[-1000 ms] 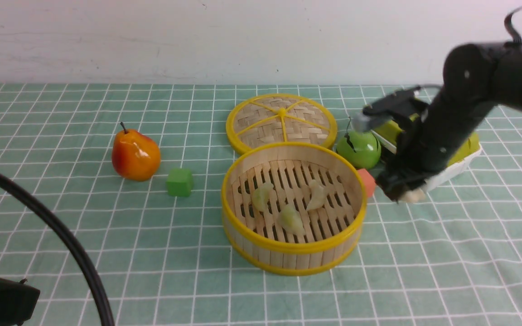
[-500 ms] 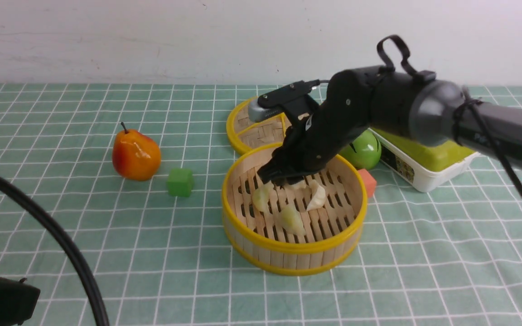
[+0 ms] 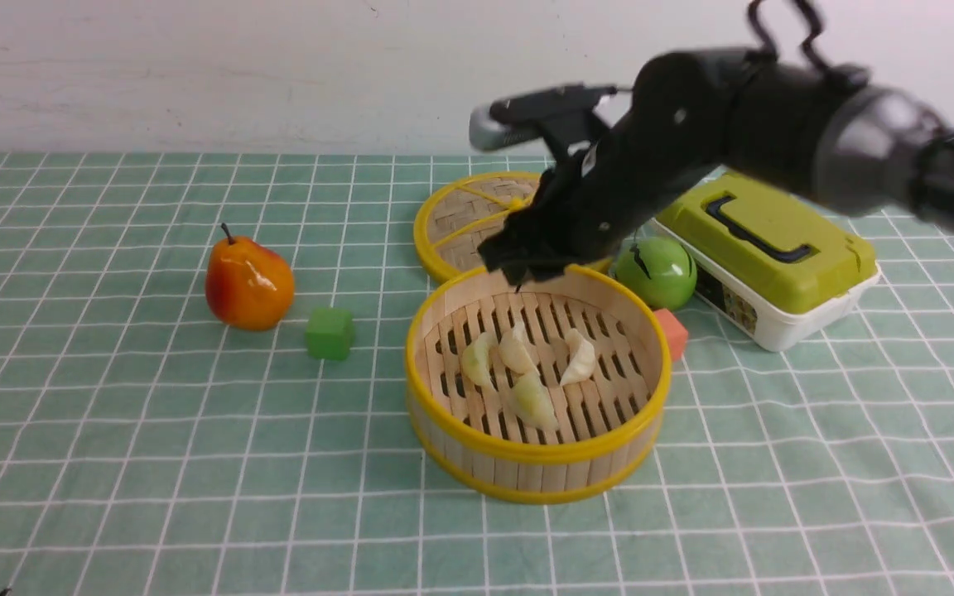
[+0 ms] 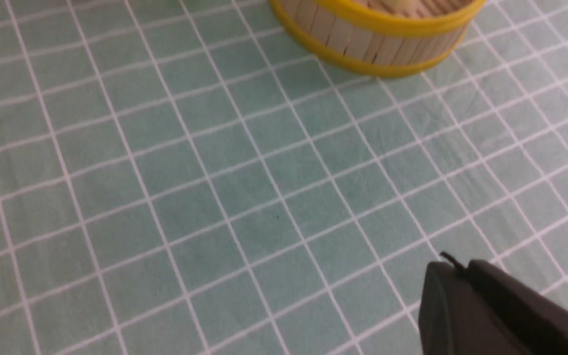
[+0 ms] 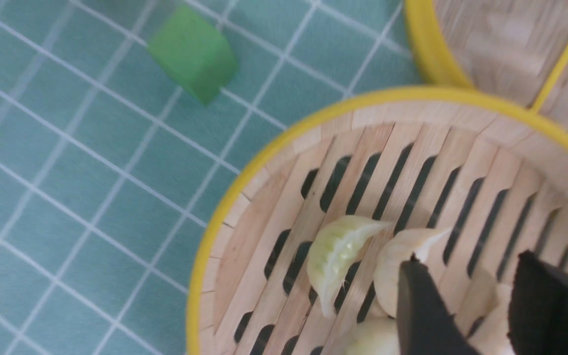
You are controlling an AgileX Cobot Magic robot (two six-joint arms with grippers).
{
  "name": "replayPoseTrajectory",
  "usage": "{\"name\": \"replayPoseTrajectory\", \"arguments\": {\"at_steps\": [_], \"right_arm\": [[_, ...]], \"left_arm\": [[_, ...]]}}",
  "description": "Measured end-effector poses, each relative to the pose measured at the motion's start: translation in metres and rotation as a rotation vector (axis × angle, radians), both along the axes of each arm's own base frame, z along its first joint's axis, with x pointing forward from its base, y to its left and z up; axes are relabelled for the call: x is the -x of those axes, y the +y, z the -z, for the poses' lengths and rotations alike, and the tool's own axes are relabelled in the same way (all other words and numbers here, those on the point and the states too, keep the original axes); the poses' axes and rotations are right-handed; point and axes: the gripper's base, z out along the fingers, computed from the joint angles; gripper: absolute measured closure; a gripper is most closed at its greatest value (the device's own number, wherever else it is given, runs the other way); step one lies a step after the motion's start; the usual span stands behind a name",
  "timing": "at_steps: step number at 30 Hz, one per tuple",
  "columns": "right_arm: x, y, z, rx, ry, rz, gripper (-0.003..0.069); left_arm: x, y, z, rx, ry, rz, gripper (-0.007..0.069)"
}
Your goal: Put the dumplings into the steamer on the table with the blue tablecloth.
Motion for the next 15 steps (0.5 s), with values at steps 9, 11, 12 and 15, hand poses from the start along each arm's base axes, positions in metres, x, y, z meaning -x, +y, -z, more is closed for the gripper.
{"name": "replayPoseTrajectory", "arguments": {"at_steps": [9,11,12,15], "right_arm": [[0.099,-0.054,-0.05,-0.081,-0.168,0.013,0.0679],[0.123,-0.068,-0.053,-0.101,-0.219,0.017,0.0679],[0.136,-0.075,-0.055,-0.116,-0.25,0.019,0.0679],[0.171,-0.094,-0.061,-0.17,-0.336,0.033,0.0679]], "left_arm": [[0.004,0.002,0.016,0.044,-0.073,-0.002,0.0589],[0.004,0.002,0.017,0.043,-0.071,-0.002,0.0587],[0.004,0.003,0.017,0.042,-0.07,-0.002,0.0587],[0.004,0.003,0.017,0.041,-0.066,-0.003,0.0587]]}}
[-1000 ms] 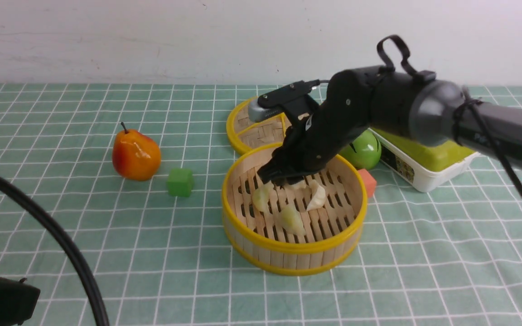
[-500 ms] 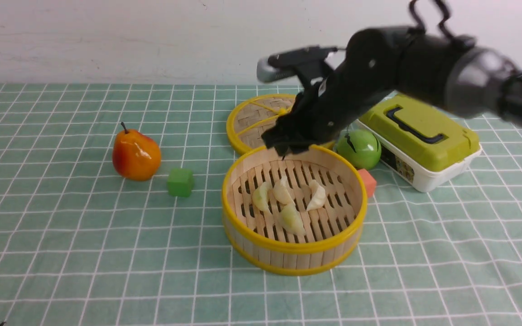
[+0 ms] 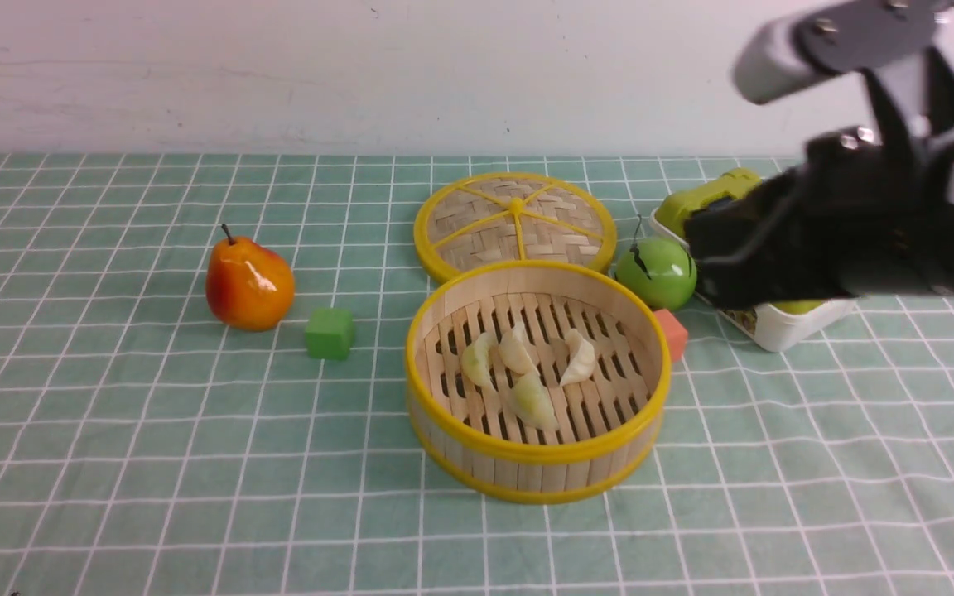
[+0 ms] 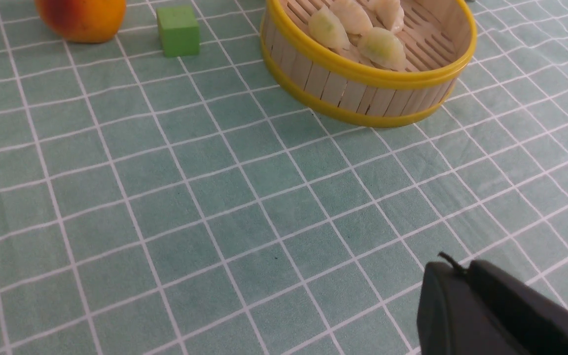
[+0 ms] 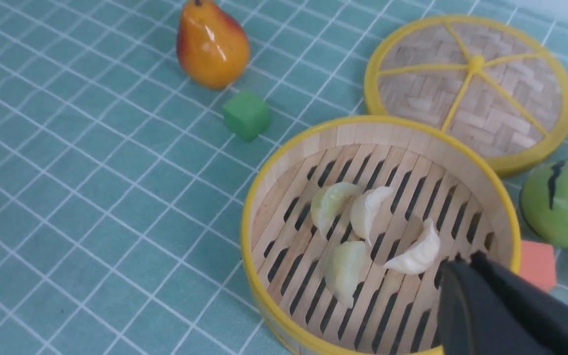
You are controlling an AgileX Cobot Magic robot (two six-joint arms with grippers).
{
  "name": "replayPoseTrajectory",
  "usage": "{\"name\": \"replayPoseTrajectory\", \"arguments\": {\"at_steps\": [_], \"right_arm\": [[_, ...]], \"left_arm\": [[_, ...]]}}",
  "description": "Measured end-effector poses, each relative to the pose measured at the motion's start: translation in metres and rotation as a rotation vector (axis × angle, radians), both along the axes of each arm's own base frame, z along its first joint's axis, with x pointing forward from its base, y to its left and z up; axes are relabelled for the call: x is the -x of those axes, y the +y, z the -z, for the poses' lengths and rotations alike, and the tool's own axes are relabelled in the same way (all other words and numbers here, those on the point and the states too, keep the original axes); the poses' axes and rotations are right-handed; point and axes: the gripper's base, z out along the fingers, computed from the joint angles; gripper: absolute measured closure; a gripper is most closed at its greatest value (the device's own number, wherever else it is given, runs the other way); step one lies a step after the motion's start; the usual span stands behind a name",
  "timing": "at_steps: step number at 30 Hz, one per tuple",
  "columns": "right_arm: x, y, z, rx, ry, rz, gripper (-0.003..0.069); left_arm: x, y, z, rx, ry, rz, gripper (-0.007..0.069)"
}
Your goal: Put the dumplings into the steamer on the table with the blue tablecloth.
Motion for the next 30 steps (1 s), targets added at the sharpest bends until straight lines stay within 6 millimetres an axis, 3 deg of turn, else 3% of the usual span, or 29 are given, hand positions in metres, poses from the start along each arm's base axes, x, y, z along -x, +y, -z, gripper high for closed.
{"name": "replayPoseTrajectory", "arguments": {"at_steps": [1,2,6,13,18,27,30], "right_arm": [[0.018,-0.01,0.002,-0.026,-0.025,0.007,0.0678],[0.02,-0.011,0.0,-0.032,-0.038,0.008,0.0678],[0.063,-0.034,0.003,-0.078,-0.114,0.014,0.0678],[0.107,-0.057,-0.005,-0.134,-0.219,0.008,0.0675],[0.121,-0.064,-0.006,-0.147,-0.243,0.0,0.0671],[0.121,-0.065,-0.004,-0.139,-0.249,0.003,0.0664],[0.12,-0.069,0.012,-0.121,-0.289,0.035,0.0663]], "left_arm": [[0.0,0.0,0.0,0.0,0.0,0.0,0.0587],[0.0,0.0,0.0,0.0,0.0,0.0,0.0587],[0.0,0.0,0.0,0.0,0.0,0.0,0.0587],[0.0,0.0,0.0,-0.001,0.0,0.0,0.0586],[0.0,0.0,0.0,-0.001,0.0,0.0,0.0585],[0.0,0.0,0.0,-0.001,0.0,0.0,0.0572],[0.0,0.0,0.0,-0.001,0.0,0.0,0.0568]]}}
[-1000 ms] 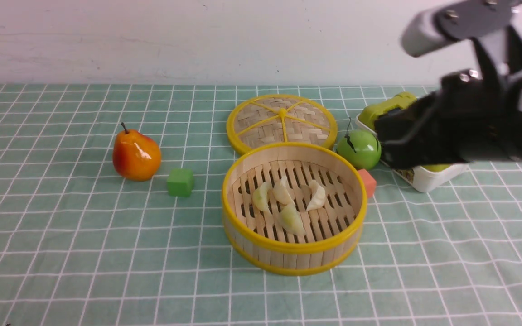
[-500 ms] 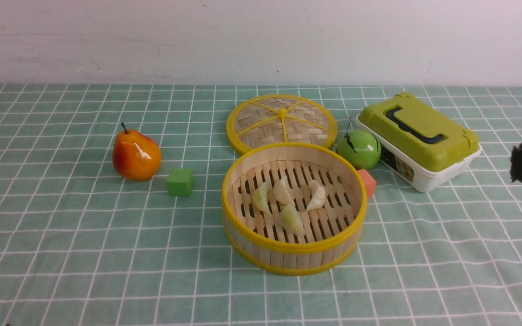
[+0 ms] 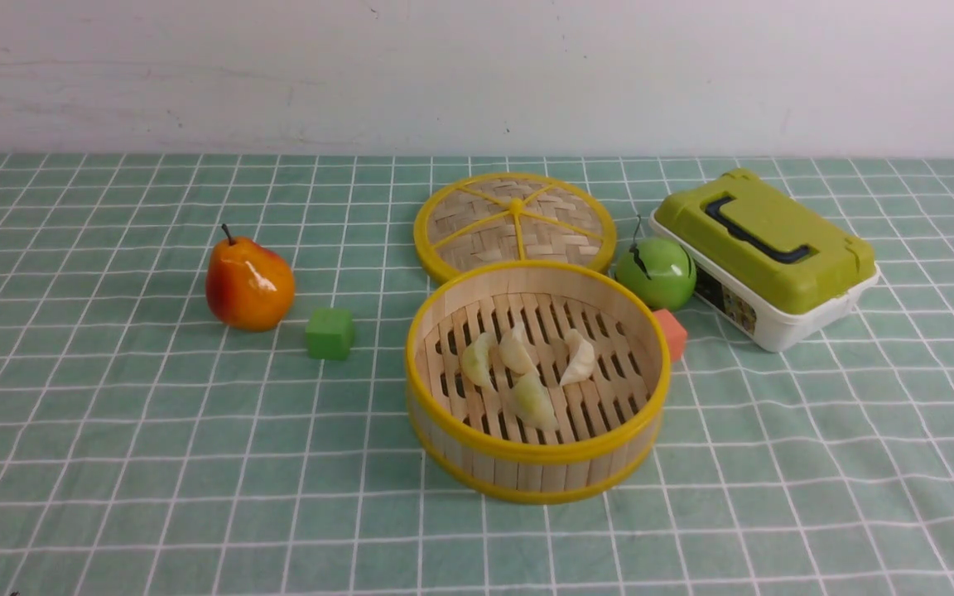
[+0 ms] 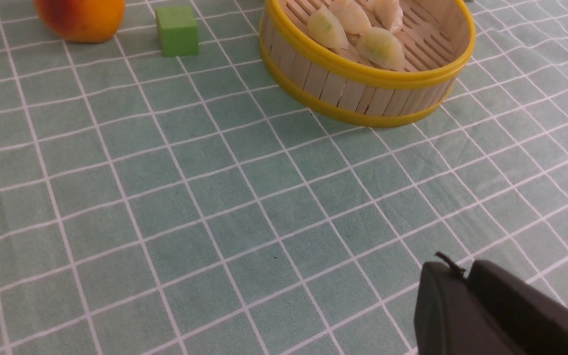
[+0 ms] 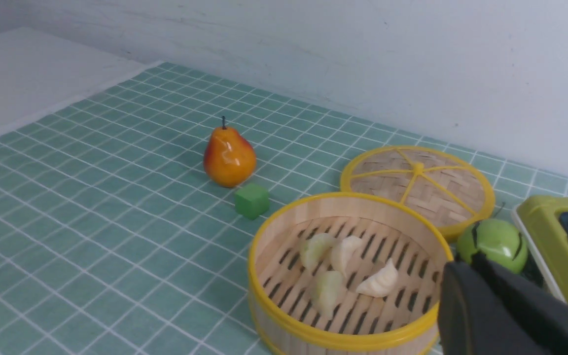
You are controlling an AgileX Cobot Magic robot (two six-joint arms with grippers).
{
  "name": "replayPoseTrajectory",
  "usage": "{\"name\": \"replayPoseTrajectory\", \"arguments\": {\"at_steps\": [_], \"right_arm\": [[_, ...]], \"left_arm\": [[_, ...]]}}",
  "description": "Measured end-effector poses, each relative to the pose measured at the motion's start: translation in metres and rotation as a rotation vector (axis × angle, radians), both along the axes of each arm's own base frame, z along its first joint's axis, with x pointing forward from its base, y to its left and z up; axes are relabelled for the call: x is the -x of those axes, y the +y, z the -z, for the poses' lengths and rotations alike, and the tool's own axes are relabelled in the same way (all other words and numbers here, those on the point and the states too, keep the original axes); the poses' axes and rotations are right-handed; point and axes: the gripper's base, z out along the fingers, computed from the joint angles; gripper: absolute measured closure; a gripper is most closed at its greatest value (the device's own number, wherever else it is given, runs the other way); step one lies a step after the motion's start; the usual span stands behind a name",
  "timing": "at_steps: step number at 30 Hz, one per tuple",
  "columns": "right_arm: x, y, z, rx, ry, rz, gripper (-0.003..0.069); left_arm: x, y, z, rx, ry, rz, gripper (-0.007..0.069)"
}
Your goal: Put the dumplings into the steamer on the table with the blue tablecloth.
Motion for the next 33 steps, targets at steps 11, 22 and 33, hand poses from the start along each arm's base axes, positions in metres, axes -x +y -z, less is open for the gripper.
{"name": "replayPoseTrajectory", "arguments": {"at_steps": [11,22,33], "right_arm": [[0.032,-0.048,0.12,-0.003,-0.028,0.405,0.0663],[0.045,-0.06,0.181,-0.068,0.135,0.598,0.0663],[0.046,-0.06,0.183,-0.067,0.182,0.598,0.0662]], "left_arm": [[0.0,0.0,0.0,-0.001,0.001,0.0,0.0555],[0.0,0.0,0.0,-0.001,0.001,0.0,0.0545],[0.0,0.0,0.0,-0.001,0.001,0.0,0.0533]]}}
